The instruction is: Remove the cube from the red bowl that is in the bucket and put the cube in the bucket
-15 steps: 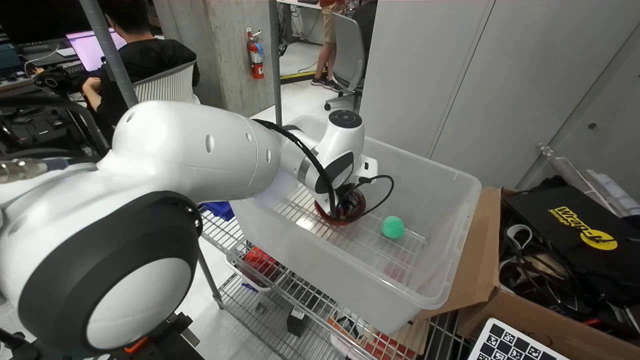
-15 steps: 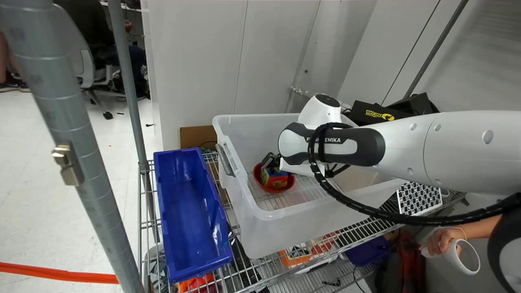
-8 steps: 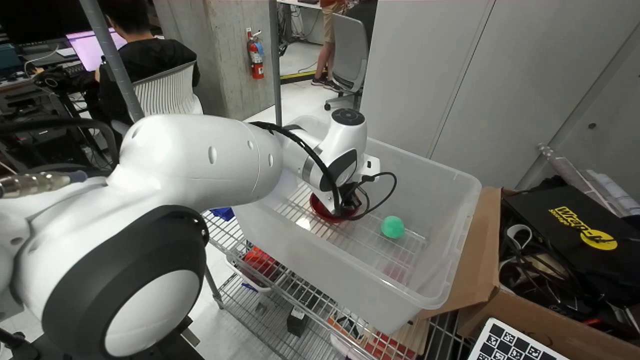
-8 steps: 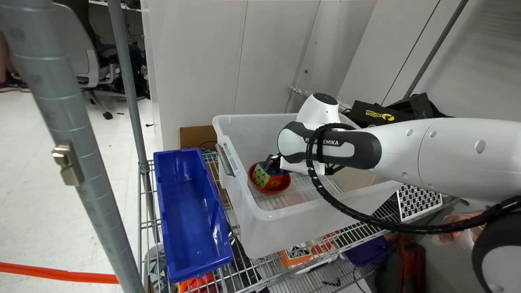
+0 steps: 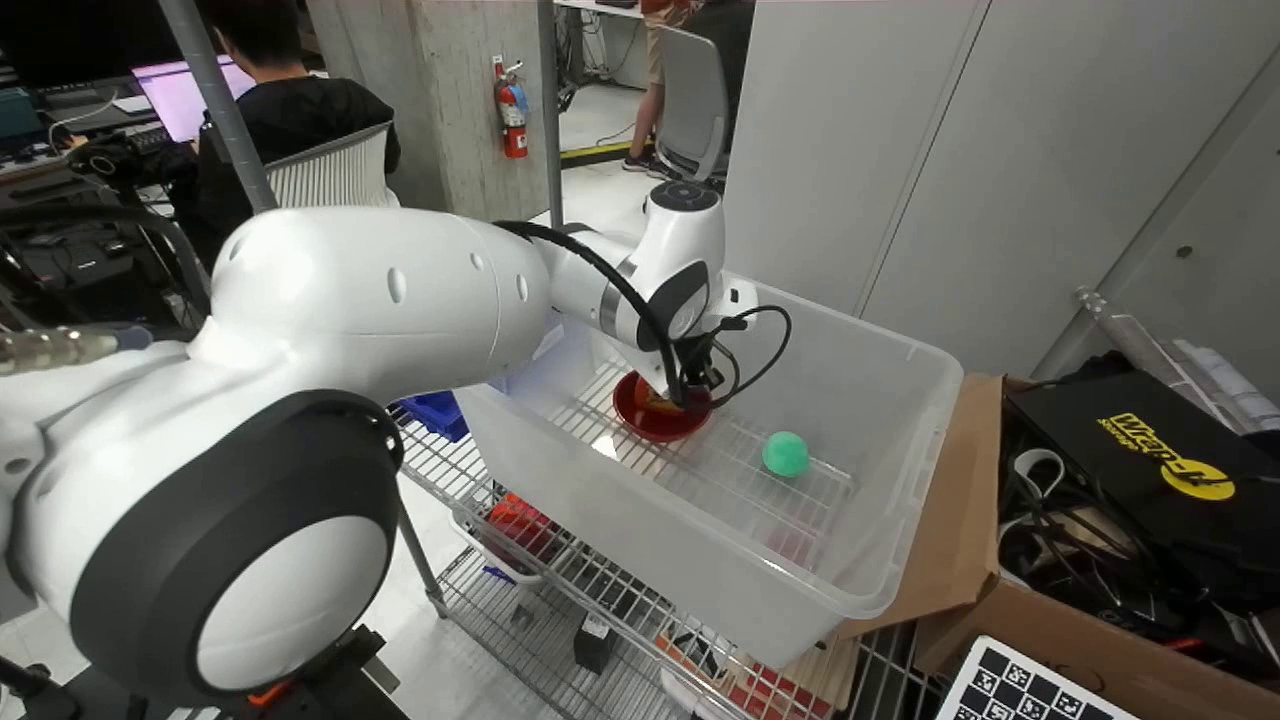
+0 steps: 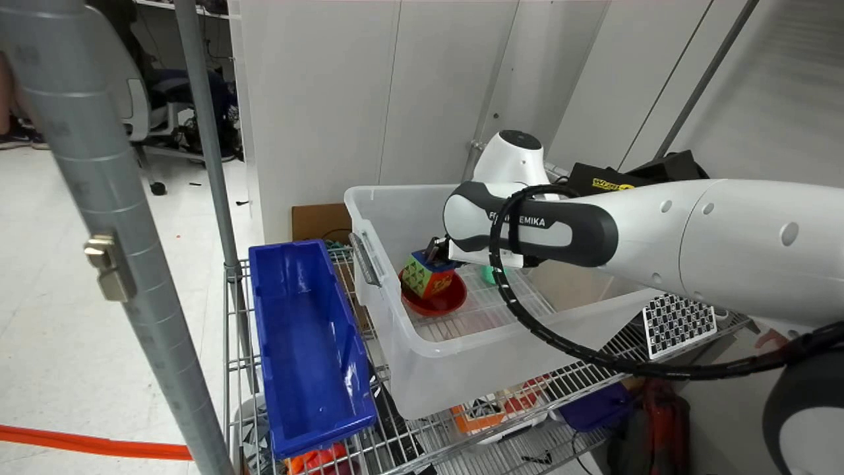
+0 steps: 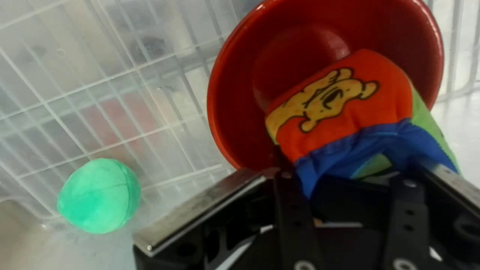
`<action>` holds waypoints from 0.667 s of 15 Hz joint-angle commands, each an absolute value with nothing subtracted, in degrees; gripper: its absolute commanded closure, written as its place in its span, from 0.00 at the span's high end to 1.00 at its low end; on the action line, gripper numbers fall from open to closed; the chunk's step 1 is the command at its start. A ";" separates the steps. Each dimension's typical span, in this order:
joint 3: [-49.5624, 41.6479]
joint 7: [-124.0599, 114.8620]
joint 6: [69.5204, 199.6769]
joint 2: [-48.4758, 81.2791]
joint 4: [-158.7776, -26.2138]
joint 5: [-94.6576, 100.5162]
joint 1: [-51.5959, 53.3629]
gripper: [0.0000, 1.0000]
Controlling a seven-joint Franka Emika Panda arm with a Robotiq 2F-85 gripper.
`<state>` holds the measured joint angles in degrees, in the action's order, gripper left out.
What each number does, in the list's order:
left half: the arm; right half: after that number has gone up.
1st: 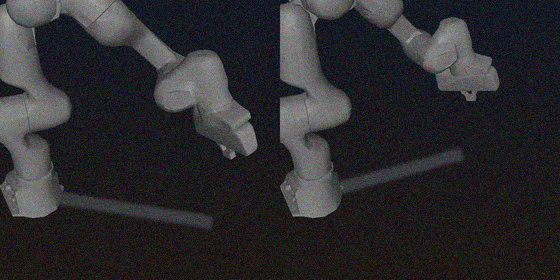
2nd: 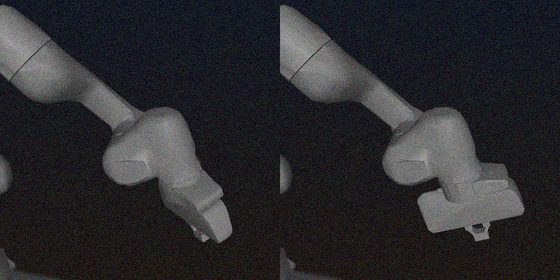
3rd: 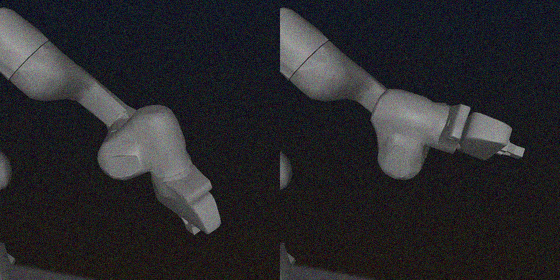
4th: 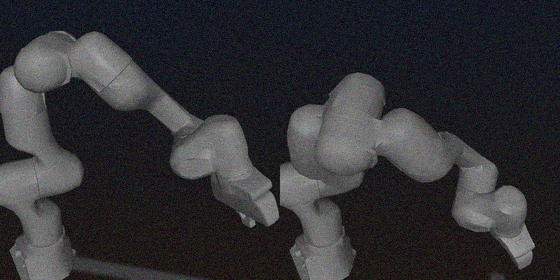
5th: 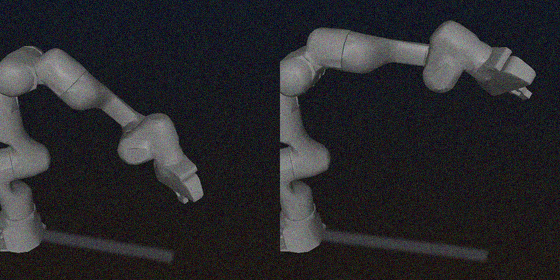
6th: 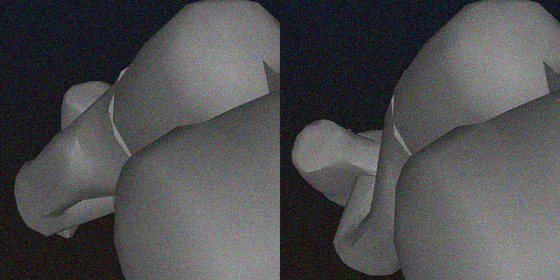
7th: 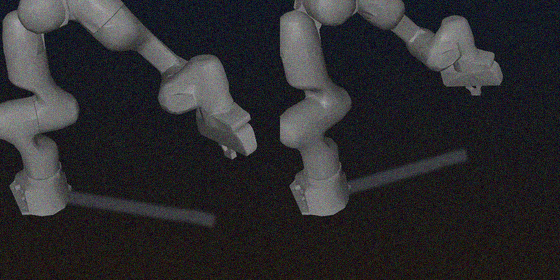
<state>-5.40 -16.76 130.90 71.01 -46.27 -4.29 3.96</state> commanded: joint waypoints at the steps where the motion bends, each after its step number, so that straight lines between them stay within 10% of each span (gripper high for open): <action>1: -6.75 -17.98 126.10 64.37 -50.87 -3.46 5.27 0.00; 10: -10.31 -23.62 126.98 48.25 -72.07 -2.29 1.86 0.00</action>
